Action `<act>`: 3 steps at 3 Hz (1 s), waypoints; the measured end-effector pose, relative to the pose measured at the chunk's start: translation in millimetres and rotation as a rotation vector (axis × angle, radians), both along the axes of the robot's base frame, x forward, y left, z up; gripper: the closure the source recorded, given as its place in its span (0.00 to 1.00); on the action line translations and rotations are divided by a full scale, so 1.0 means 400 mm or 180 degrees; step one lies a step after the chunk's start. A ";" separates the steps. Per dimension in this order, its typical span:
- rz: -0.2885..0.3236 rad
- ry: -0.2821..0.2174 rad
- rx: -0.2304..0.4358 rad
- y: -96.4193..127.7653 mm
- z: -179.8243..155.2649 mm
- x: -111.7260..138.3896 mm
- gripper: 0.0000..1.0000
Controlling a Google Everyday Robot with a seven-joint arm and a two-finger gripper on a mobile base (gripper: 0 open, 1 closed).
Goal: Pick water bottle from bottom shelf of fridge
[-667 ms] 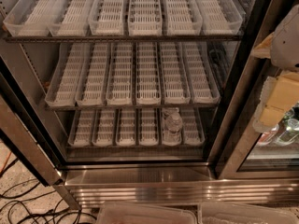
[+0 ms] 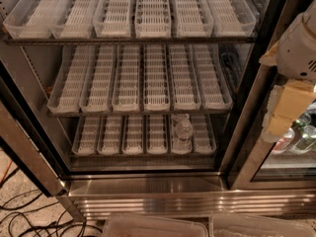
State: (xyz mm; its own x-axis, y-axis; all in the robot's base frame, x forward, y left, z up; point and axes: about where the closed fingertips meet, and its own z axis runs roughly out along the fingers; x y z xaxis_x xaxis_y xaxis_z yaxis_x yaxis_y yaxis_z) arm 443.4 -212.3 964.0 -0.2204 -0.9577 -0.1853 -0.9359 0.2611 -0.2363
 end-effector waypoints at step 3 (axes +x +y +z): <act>0.0100 0.0123 0.0264 0.038 -0.340 -0.057 0.00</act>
Offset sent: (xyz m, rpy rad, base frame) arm -0.0200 0.0191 -0.1434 0.0788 0.0474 0.0053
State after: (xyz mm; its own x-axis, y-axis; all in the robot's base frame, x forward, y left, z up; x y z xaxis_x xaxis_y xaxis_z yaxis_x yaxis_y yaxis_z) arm 420.6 -197.0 828.1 -0.1991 -0.9459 -0.2562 -0.9520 0.2487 -0.1786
